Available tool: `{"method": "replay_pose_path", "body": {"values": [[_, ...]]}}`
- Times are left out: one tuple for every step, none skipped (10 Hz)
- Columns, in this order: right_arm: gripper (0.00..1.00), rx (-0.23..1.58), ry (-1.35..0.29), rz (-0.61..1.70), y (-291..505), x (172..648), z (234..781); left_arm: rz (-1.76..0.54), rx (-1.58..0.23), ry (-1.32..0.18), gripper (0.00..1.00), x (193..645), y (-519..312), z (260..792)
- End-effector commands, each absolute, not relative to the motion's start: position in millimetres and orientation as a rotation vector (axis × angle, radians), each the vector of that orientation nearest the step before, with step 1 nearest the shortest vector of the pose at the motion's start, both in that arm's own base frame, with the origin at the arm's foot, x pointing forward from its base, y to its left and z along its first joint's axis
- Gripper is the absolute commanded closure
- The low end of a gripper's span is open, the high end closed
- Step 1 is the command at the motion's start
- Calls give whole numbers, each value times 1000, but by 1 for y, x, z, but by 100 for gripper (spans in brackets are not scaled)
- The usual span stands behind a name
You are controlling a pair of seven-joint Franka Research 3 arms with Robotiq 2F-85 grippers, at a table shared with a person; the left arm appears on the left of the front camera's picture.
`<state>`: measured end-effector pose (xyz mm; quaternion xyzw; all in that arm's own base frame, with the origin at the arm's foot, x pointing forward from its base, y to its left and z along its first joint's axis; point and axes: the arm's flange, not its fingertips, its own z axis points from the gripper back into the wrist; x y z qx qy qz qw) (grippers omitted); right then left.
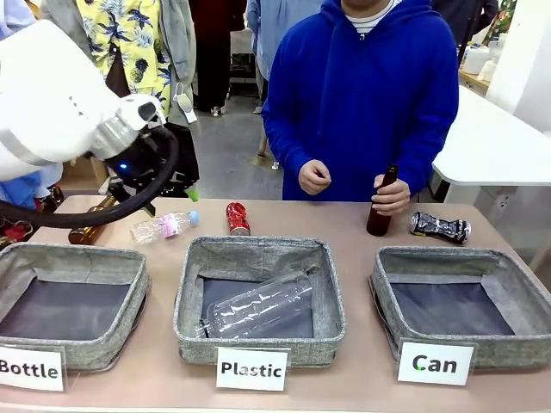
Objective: Sort the can waste into the basket.
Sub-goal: Pick up the can waste from the table and place it in the right Fabric basket.
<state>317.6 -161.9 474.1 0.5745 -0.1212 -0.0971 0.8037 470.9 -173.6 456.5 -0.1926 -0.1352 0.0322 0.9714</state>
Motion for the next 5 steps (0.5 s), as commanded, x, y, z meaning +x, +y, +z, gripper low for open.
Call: {"method": "replay_pose_path", "body": {"values": [[0,1230,-273,-182,-163,317,475,161,-300,-350,0,512,-218,446],[0,1230,-273,-182,-163,317,475,82,-246,-347,0,532,-239,440],[0,1230,-273,-182,-163,317,475,49,-190,-355,0,550,-254,432],[0,1230,-273,-182,-163,317,475,37,-156,-336,0,563,-265,423],[0,1230,-273,-182,-163,317,475,31,-154,-296,0,574,-268,414]]}}
